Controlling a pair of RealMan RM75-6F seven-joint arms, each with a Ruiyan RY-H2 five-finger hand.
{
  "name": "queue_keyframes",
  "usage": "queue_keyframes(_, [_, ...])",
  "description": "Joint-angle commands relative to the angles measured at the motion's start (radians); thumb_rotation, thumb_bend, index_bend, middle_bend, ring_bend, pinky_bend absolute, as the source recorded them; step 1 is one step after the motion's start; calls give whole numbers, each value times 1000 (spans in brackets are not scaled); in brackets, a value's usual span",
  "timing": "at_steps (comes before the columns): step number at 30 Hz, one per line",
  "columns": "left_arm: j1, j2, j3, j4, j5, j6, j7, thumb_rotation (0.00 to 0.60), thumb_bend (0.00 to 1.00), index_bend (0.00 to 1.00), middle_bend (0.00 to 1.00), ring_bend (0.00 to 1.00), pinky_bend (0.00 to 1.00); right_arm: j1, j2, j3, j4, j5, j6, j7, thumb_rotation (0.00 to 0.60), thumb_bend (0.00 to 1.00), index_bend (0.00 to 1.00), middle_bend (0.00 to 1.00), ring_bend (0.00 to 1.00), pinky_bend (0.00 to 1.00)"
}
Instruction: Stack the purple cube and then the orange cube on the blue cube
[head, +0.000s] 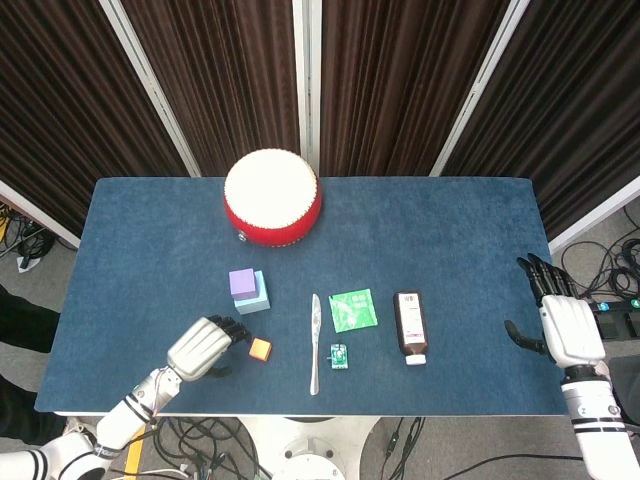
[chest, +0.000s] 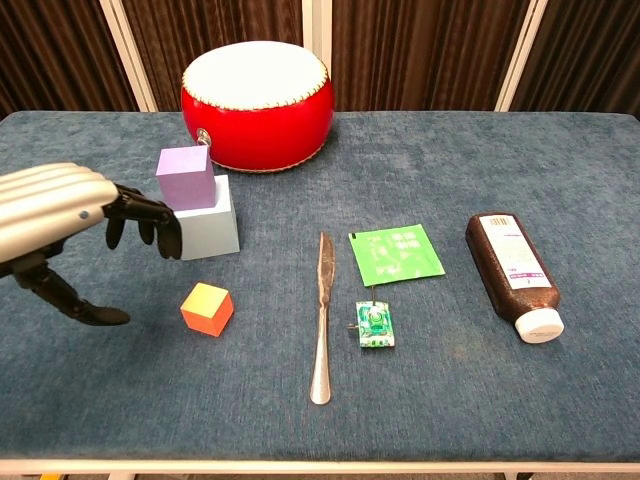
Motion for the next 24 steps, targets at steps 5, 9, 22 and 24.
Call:
queue_keyframes(5, [-34,-44,-27,13,-51,-76,53,600,167,465,525,518,610,1,3,2,-1,4,-1,5,600,216,0,0,0,0])
queue_keyframes(9, [-39,-61,-28,26,-54,-86,74,600,167,465,525,521,612,2,5,3,0,9,-4,10,600,217,0,0,0,0])
queue_keyframes(22, [-50,-121,-54,71,-82,-90,143,600,167,461,525,531,616,4,9,4,0,11,-7,16,600,216,0,0,0,0])
queue_keyframes(24, [-51,-127,-54,74,-89,-96,148,600,167,461,525,531,616,5,9,5,1,14,-9,17,600,216,0,0,0,0])
